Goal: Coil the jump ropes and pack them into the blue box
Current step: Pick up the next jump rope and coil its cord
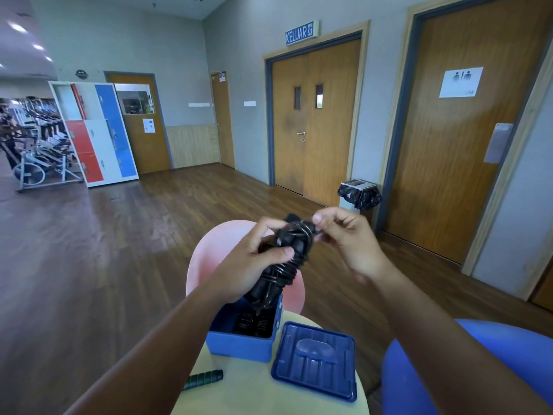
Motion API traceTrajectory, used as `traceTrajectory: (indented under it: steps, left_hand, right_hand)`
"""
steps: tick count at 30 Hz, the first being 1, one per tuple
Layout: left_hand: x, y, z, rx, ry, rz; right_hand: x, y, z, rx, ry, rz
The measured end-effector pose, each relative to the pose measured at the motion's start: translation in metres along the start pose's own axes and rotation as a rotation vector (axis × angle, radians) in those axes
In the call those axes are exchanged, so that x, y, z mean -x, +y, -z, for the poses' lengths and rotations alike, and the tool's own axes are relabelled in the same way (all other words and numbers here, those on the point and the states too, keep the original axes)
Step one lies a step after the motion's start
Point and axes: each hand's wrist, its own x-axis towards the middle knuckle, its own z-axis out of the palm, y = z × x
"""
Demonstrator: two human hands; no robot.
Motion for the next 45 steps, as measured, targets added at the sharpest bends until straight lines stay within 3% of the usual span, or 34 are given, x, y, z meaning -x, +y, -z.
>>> traceTrajectory:
  steps: [3,8,19,27,31,34,37,41,45]
  left_hand:
    - [0.006,-0.002,-0.004,-0.082,-0.085,0.000]
    - [0.006,-0.002,0.001,-0.049,0.020,-0.061]
    - [0.005,-0.002,-0.010,-0.150,0.046,-0.135]
    - [0.001,0.009,-0.010,-0.249,0.099,-0.304]
    - [-0.004,0.009,-0.009,-0.158,0.172,-0.268]
    - [-0.005,0.015,-0.018,-0.011,0.289,-0.151]
    - [-0.008,0.019,-0.024,0.048,0.403,-0.039]
    - [-0.017,0.017,-0.030,-0.124,0.470,0.044]
    - [-0.026,0.013,-0.030,-0.174,0.390,0.161]
  right_hand:
    - [-0.006,-0.015,0.010,0.013,-0.044,-0.058]
    - [0.002,-0.018,0.010,-0.037,-0.132,-0.262]
    - [0.008,-0.011,0.009,-0.459,-0.113,-0.602]
    - [0.015,0.014,-0.006,-0.702,-0.263,-0.548]
    - [0.013,0.015,-0.016,-0.644,-0.176,-0.525]
    - [0.011,0.010,-0.030,-0.532,0.050,-0.485]
    - [0.010,0.009,-0.050,-0.270,0.273,-0.312]
    - [0.012,0.009,-0.080,0.000,0.497,-0.252]
    - [0.011,0.010,-0.091,0.053,0.502,-0.309]
